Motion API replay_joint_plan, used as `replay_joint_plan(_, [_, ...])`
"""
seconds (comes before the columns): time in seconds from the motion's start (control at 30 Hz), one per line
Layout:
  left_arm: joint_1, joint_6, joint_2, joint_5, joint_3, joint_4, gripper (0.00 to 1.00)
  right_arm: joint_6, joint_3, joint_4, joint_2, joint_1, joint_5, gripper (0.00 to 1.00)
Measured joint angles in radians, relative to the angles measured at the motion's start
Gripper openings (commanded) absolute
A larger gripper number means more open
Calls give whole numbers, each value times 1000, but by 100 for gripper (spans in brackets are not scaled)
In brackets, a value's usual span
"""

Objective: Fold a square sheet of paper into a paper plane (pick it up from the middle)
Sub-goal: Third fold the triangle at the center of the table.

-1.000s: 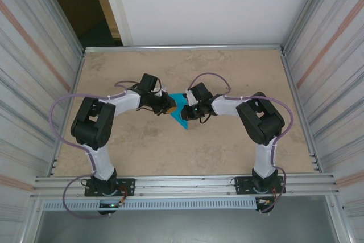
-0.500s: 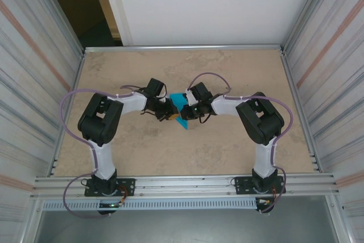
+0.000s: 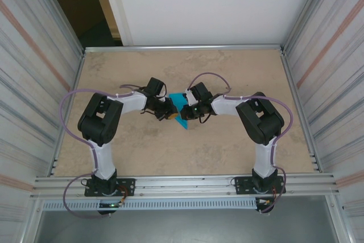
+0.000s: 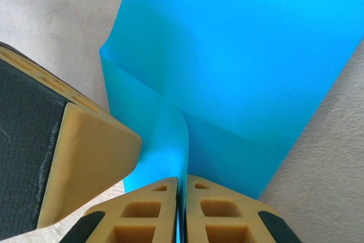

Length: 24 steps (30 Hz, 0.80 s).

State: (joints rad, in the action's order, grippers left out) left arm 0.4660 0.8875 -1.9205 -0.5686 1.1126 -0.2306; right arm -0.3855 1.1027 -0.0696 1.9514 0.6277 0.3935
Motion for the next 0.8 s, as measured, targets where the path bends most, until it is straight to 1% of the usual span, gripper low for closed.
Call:
replay_joint_plan(0.4, [0, 0, -4, 17, 0, -8, 12, 0, 1, 0, 2, 0, 4, 11])
replay_joint_plan(0.6, [0, 0, -15, 19, 0, -8, 11, 0, 2, 1, 2, 0, 4, 13])
replay_joint_plan(0.73, [0, 0, -16, 20, 0, -8, 11, -3, 5, -1, 2, -1, 7, 18])
replay_joint_plan(0.8, [0, 0, -16, 20, 0, -9, 11, -10, 6, -2, 1, -1, 13, 24])
